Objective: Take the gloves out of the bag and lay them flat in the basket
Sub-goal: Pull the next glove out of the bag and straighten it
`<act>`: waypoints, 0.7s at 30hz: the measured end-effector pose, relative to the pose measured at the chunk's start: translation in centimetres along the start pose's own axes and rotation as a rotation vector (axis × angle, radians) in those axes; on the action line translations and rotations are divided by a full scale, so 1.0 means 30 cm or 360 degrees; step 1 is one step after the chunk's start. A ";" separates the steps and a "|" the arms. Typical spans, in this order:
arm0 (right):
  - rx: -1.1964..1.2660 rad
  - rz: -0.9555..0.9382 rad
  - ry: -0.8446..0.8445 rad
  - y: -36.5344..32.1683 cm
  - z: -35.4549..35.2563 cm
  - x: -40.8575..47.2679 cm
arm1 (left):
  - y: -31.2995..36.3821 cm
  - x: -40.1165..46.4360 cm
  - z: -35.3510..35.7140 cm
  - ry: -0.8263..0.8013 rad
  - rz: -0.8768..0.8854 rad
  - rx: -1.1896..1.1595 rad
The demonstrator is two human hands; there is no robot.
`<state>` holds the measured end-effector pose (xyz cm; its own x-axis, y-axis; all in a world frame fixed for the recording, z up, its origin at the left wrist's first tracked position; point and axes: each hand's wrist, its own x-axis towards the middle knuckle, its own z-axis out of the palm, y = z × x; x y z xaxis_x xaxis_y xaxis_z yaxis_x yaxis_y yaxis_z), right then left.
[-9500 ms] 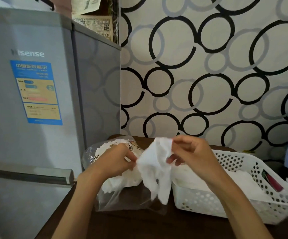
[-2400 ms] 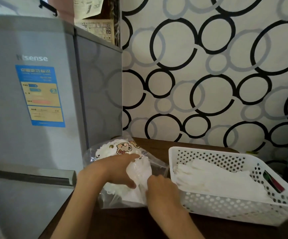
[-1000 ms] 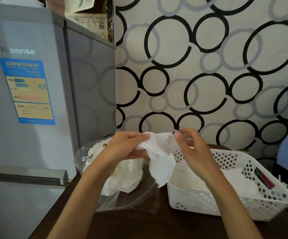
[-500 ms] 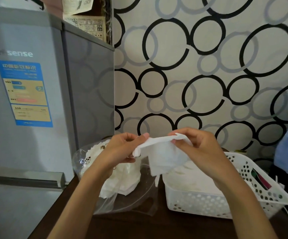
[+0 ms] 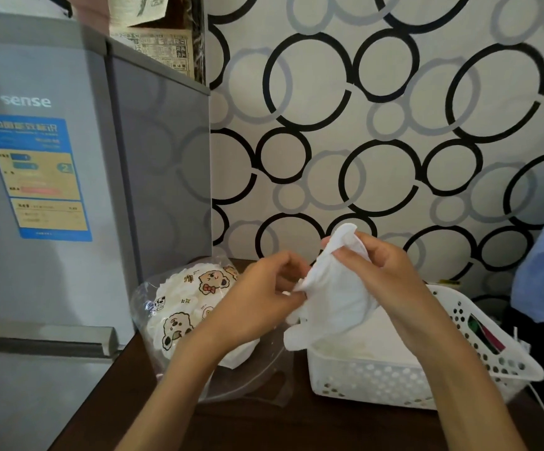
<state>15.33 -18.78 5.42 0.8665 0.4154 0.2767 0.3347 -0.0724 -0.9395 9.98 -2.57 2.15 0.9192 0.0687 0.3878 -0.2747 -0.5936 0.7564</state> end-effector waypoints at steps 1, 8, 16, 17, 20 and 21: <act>0.0061 0.0037 -0.0047 -0.003 -0.012 -0.001 | -0.003 0.002 0.000 0.0043 0.0009 -0.0004; 0.0457 0.0122 -0.0207 -0.009 -0.130 -0.007 | 0.008 -0.006 -0.031 -0.0167 -0.0042 -0.0429; 0.0327 0.0005 0.0261 0.016 -0.238 -0.005 | 0.048 0.003 0.018 0.0115 0.0002 -0.0443; 0.0275 -0.0018 0.0328 0.018 -0.248 -0.004 | 0.052 0.006 0.025 0.0223 -0.0026 -0.0477; 0.0217 -0.0079 0.0503 0.014 -0.258 -0.004 | 0.066 0.020 0.042 0.0428 -0.0171 -0.0626; 0.0208 -0.0103 0.0549 0.010 -0.262 -0.005 | 0.074 0.031 0.052 0.0442 -0.0199 -0.0644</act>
<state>18.20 -25.99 6.69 0.9264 0.0840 0.3670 0.3620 0.0697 -0.9296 10.67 -5.08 3.37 0.8574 0.3630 0.3649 -0.3050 -0.2127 0.9283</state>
